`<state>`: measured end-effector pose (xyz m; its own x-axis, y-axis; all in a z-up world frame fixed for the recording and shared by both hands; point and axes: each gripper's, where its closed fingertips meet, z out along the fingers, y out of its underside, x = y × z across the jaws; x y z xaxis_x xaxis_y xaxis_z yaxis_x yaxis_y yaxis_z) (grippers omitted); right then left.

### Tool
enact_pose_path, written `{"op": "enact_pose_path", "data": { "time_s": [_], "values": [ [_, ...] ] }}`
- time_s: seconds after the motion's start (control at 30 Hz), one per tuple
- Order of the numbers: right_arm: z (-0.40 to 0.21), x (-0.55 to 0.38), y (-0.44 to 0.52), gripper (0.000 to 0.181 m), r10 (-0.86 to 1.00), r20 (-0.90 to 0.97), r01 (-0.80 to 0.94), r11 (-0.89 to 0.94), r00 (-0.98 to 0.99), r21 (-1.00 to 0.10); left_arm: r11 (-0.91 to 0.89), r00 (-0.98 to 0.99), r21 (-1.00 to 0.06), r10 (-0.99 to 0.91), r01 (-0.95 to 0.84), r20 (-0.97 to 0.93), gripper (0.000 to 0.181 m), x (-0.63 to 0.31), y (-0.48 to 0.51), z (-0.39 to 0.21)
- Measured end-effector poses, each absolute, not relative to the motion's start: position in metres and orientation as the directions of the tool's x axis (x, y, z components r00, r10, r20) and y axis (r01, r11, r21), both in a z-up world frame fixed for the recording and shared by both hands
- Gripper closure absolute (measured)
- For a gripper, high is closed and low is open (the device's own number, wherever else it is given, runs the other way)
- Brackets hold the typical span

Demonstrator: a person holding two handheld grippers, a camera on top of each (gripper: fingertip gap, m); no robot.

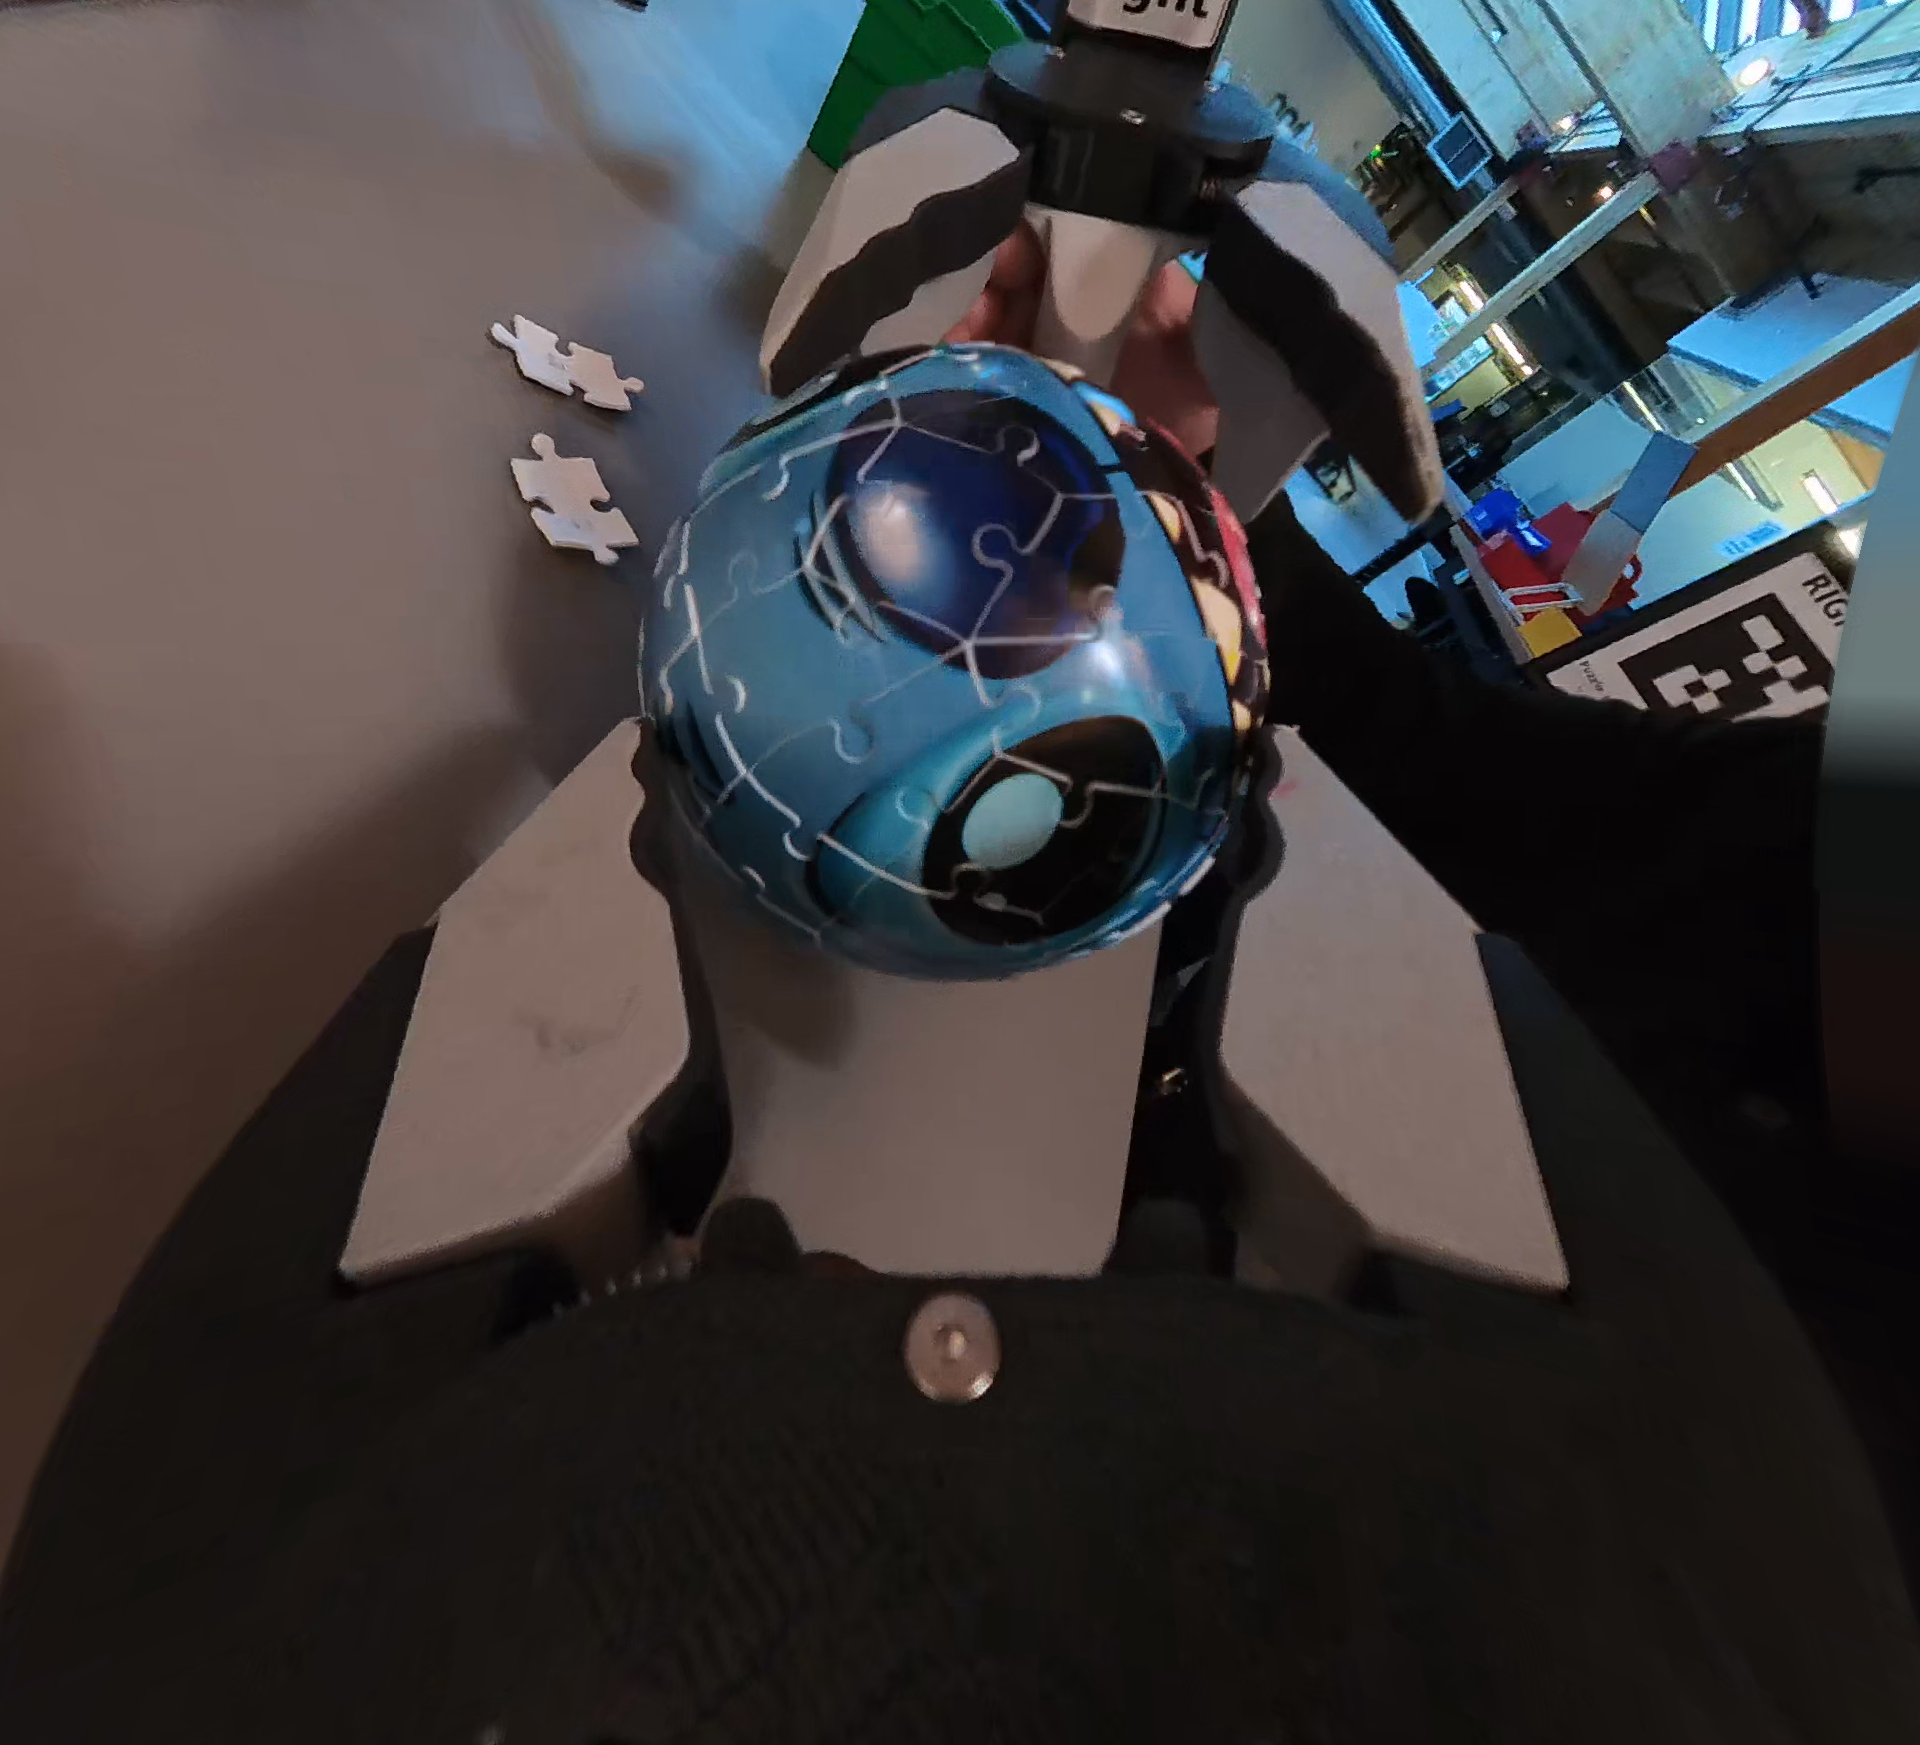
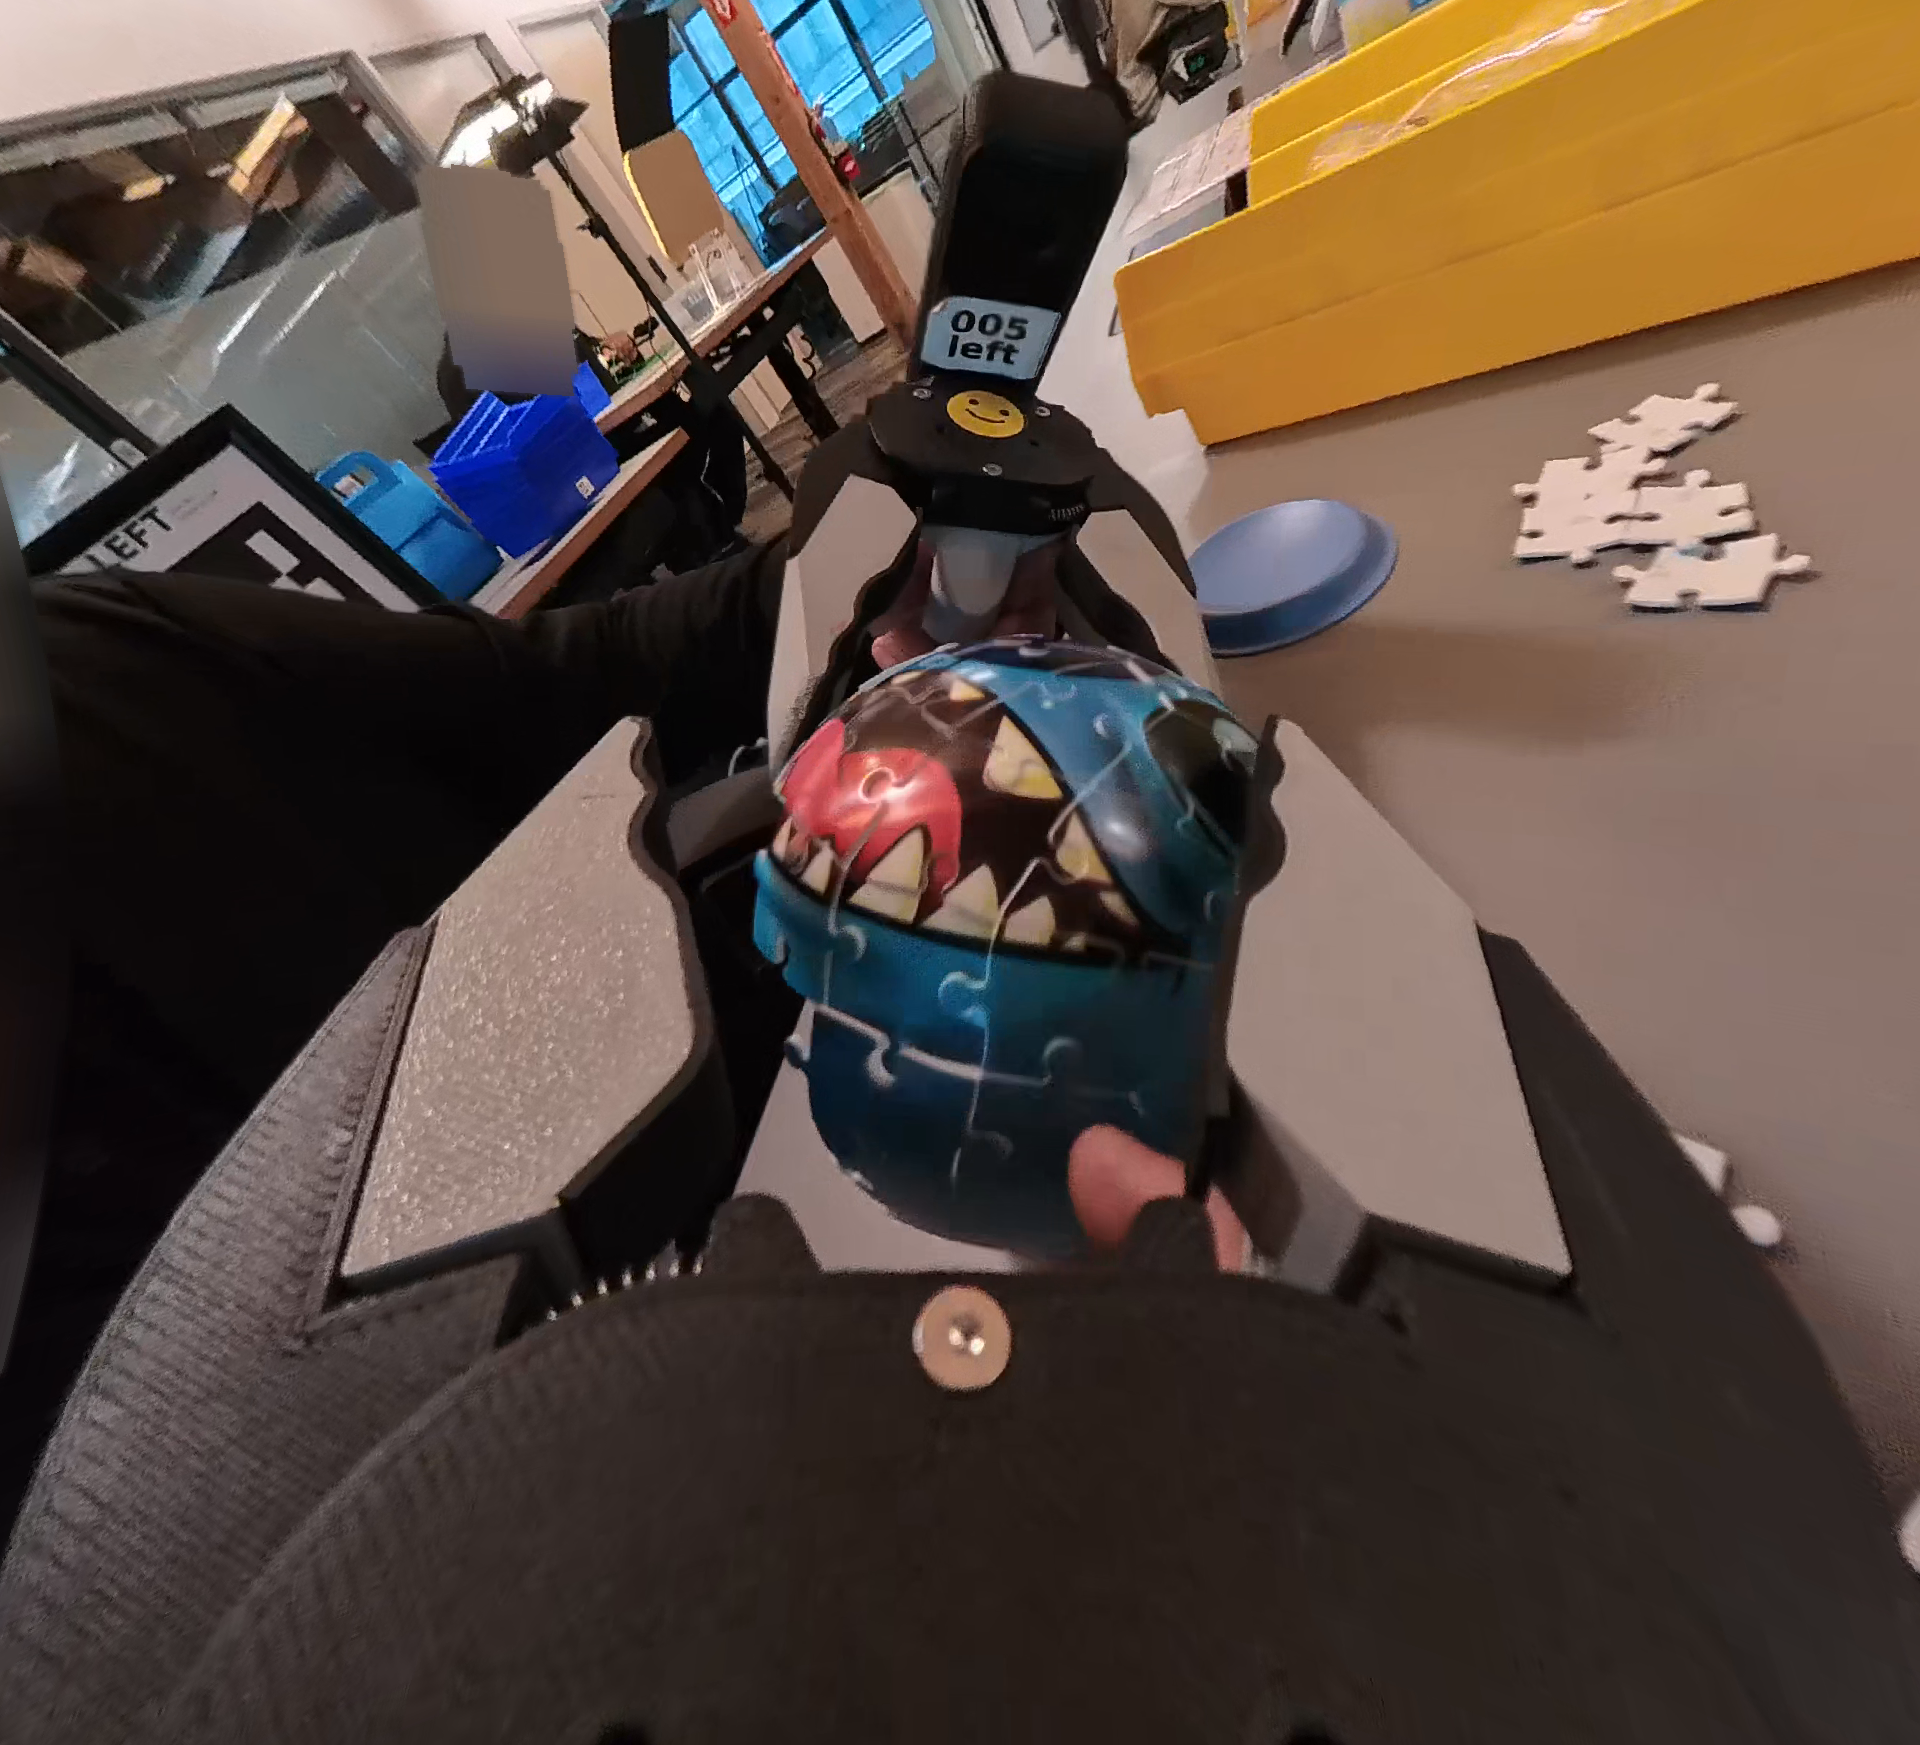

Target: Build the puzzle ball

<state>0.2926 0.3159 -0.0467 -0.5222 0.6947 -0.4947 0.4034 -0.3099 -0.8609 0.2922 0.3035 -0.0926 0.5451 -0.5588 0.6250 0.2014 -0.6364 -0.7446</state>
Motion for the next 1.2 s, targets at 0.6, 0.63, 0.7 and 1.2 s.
{"op": "enact_pose_path", "data": {
  "time_s": [0.6, 0.63, 0.7, 1.2],
  "values": [
    [-0.083, 0.336, 0.312, 0.063, 0.678, -0.622, 0.570, -0.351, -0.392, -0.743, -0.599, 0.523, -0.766, -0.588, 0.232, 0.618, 0.086, 0.290, 0.273, -0.099],
    [-0.079, 0.339, 0.313, 0.065, 0.638, -0.658, 0.566, -0.394, -0.399, -0.724, -0.600, 0.520, -0.767, -0.591, 0.226, 0.616, 0.086, 0.291, 0.272, -0.100],
    [-0.069, 0.344, 0.313, 0.066, 0.557, -0.715, 0.555, -0.466, -0.422, -0.690, -0.597, 0.515, -0.772, -0.601, 0.220, 0.611, 0.085, 0.293, 0.272, -0.099],
    [-0.084, 0.329, 0.320, 0.063, 0.398, -0.869, 0.569, -0.657, -0.294, -0.493, -0.678, 0.435, -0.679, -0.540, 0.283, 0.720, 0.090, 0.306, 0.264, -0.098]
  ]
}}
